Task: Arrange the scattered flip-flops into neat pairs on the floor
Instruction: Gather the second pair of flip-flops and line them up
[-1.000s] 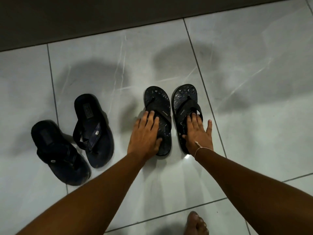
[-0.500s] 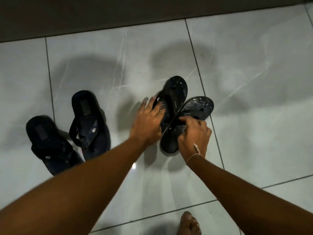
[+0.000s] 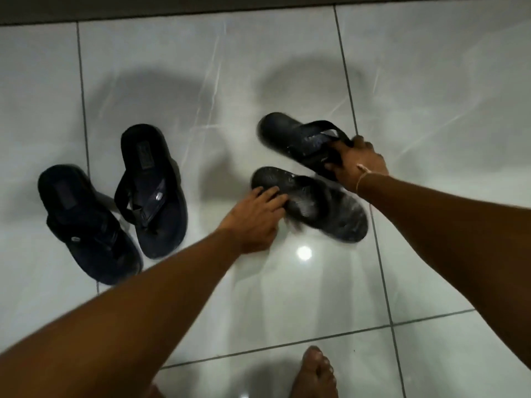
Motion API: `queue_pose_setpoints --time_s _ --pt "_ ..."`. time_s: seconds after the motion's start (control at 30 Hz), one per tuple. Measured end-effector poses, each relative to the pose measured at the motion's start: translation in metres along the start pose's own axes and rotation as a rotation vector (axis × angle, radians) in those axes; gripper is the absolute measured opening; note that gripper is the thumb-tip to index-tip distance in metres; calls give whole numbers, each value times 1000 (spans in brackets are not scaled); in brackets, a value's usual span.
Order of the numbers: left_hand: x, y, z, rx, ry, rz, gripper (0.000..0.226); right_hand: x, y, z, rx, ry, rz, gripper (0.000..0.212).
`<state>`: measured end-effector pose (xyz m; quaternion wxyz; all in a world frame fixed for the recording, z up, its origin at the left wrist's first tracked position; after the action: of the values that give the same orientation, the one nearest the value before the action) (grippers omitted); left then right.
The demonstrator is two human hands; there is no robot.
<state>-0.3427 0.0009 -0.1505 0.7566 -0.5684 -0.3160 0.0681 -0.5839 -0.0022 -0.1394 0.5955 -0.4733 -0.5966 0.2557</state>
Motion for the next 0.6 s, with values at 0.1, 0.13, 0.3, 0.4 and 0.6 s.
queue_pose_setpoints --time_s 0.1,0.13,0.3,0.4,0.6 --pt "-3 -17 -41 56 -30 -16 48 29 8 17 -83 164 13 59" --pt "-3 -21 -49 74 -51 -20 48 40 13 20 -105 192 3 61" --pt "-12 -28 -62 102 -124 -66 49 94 40 14 -157 276 42 64" --pt "-28 -31 -80 147 -274 -104 65 121 62 -5 -203 307 64 63" --pt "-96 -57 -117 301 -496 -12 66 168 108 -67 -342 346 73 64"
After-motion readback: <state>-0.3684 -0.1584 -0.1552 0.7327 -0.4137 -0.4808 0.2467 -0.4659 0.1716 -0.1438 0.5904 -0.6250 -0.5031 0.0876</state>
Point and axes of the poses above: each hand's wrist, its own x-axis away from the middle knuckle, its own y-axis out of the palm, z = x × y, the point moved 3 cm from there along -x, towards the middle knuckle, and after that the axes turned 12 degrees about -y, right-handed, at the moved point
